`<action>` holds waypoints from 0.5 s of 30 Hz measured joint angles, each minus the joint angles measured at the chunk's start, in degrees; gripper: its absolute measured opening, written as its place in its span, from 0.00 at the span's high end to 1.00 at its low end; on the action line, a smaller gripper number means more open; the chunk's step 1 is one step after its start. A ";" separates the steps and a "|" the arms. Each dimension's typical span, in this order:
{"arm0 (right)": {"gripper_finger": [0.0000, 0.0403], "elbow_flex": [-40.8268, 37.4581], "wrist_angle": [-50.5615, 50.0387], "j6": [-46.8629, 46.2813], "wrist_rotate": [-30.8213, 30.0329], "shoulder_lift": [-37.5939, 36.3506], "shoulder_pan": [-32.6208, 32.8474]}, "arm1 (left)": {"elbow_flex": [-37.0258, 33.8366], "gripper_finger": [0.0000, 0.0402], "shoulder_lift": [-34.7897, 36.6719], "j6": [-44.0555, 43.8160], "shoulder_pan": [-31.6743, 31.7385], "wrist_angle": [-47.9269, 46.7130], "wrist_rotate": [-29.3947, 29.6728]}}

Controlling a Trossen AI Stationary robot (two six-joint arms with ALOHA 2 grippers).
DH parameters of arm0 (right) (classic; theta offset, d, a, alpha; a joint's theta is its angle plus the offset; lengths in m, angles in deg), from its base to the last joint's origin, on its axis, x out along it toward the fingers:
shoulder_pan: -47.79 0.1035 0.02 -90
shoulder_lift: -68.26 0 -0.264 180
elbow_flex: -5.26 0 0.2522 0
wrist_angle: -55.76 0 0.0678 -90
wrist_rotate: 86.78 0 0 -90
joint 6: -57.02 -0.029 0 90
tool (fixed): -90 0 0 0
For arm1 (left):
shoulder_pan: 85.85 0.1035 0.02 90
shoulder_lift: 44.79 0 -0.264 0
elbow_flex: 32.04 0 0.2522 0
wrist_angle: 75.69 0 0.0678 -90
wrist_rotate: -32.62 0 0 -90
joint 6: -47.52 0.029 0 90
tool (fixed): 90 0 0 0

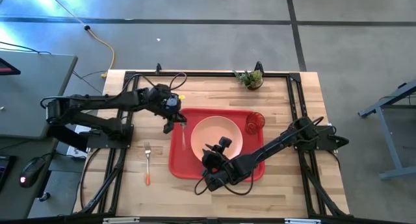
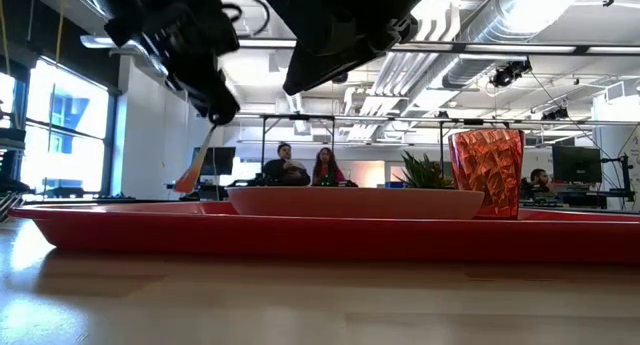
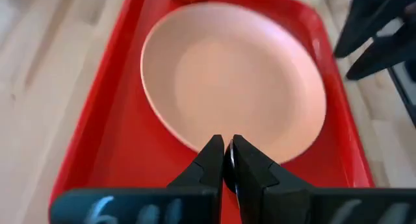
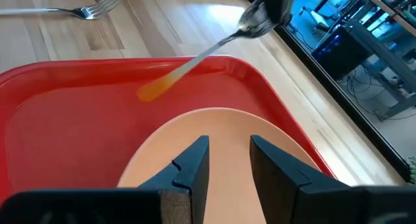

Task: Pick and place plate/cup/fork/spoon on tray
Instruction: Put the orange spoon on the red serving tray at the left of the orange plate

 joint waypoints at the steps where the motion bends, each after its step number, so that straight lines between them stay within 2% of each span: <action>1: 0.74 0.00 0.00 0.00 -0.03 0.00 0.10 | 0.00 0.98 -0.99 0.29 0.66 -0.24 -0.68; 10: 0.74 0.00 0.06 0.07 1.52 0.00 0.14 | 0.04 0.97 -14.77 1.14 2.37 1.02 -4.09; 15: 0.74 0.00 -0.03 0.11 1.77 0.00 0.08 | 0.07 0.94 -19.05 2.21 3.24 1.78 -4.04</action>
